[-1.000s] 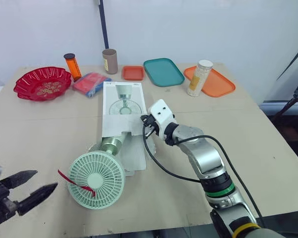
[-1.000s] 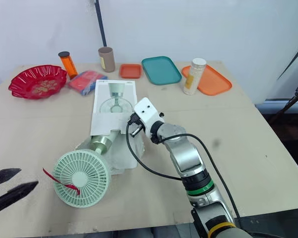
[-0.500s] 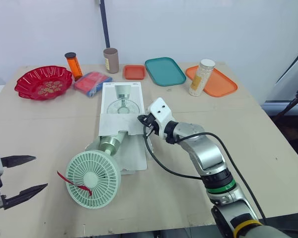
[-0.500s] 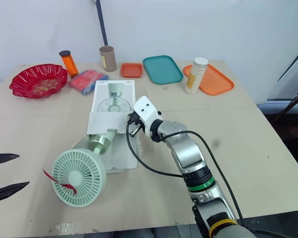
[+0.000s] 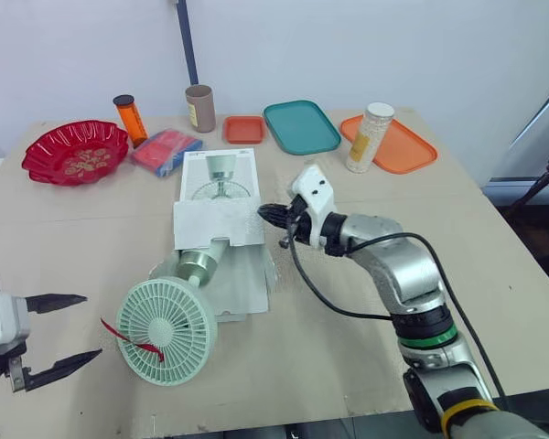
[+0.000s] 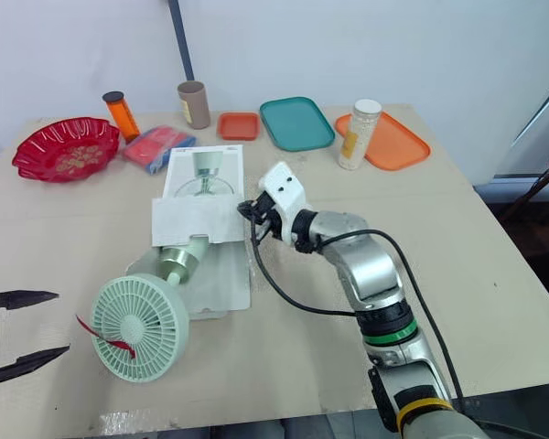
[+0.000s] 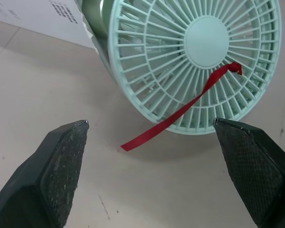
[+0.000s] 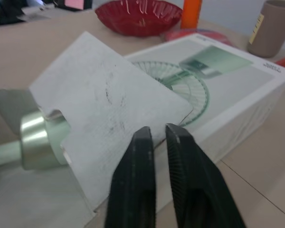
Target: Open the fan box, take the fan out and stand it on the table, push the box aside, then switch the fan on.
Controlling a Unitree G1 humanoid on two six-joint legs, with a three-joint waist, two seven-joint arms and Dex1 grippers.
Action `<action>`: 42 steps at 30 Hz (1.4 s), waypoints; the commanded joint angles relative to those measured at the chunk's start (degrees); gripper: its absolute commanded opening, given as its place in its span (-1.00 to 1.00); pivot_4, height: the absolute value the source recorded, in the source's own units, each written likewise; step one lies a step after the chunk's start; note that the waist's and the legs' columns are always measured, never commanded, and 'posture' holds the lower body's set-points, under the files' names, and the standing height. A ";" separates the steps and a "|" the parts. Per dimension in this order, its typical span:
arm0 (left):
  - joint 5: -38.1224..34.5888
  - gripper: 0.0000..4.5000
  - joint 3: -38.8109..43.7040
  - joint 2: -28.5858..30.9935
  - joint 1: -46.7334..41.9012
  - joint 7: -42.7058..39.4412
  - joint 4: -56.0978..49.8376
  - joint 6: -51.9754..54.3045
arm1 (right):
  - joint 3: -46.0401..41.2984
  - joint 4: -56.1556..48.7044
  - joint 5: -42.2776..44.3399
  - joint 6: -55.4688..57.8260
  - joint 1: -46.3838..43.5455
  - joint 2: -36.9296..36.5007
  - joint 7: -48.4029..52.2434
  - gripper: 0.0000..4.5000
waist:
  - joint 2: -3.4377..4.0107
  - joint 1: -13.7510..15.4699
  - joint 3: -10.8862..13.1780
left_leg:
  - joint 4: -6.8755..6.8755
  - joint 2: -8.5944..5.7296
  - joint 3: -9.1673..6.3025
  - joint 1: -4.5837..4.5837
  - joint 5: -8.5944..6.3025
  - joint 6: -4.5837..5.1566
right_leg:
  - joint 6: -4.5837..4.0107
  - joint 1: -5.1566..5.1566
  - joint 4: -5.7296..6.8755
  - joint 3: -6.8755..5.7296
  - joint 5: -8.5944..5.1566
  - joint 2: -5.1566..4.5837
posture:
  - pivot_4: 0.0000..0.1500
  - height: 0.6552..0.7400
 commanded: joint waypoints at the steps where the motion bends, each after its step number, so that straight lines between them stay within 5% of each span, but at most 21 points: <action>1: 0.37 1.00 0.18 0.49 -1.30 -1.36 1.10 -1.38 | -4.26 -5.48 7.00 3.05 -1.97 -3.22 4.38 0.02 | 0.00 0.02 0.00 | 0.01 0.00 0.00 0.00 0.00 0.01 | 0.00 0.00 0.00 -0.01 0.02 0.00 | 1.00 1.00; 6: 1.13 1.00 0.52 1.16 -2.69 -3.67 3.45 -3.22 | -5.92 -8.81 13.62 4.58 -0.26 -10.23 11.71 0.96 | 0.00 0.03 0.00 | 0.03 0.00 0.01 0.00 0.01 0.01 | 0.01 0.02 0.00 -0.01 0.02 0.01 | 1.00 1.00; 13: 3.51 1.00 -1.07 0.35 -5.41 -7.01 7.75 -13.39 | -4.23 -13.98 18.81 0.72 4.19 -20.53 23.89 0.96 | 0.00 0.05 0.00 | 0.07 0.02 0.04 -0.01 0.00 0.02 | 0.03 0.02 0.01 -0.02 0.03 0.01 | 1.00 1.00; 22: 6.68 1.00 -7.77 0.94 -14.43 -11.60 21.86 -37.81 | -2.71 -15.91 20.75 -1.51 6.28 -24.35 28.34 0.96 | -0.03 0.12 -0.01 | 0.15 0.11 0.17 0.02 0.03 0.06 | -0.02 0.04 0.01 -0.03 0.17 0.06 | 1.00 1.00; 31: 7.99 1.00 -24.55 1.47 -35.34 -15.02 43.19 -73.70 | -4.66 -19.37 26.22 2.10 10.50 -28.76 29.18 0.96 | -0.05 0.59 -0.02 | 0.23 0.05 0.14 -0.02 0.04 0.07 | 0.08 0.06 0.00 -0.04 0.37 0.01 | 1.00 1.00; 42: 7.88 1.00 -41.73 6.20 -49.00 -6.10 61.64 -95.39 | -8.97 -22.91 33.62 8.23 13.30 -30.43 22.68 0.96 | -0.04 0.13 -0.03 | 0.35 0.05 0.14 -0.01 0.06 0.13 | 0.12 0.07 0.11 -0.03 0.45 0.04 | 1.00 1.00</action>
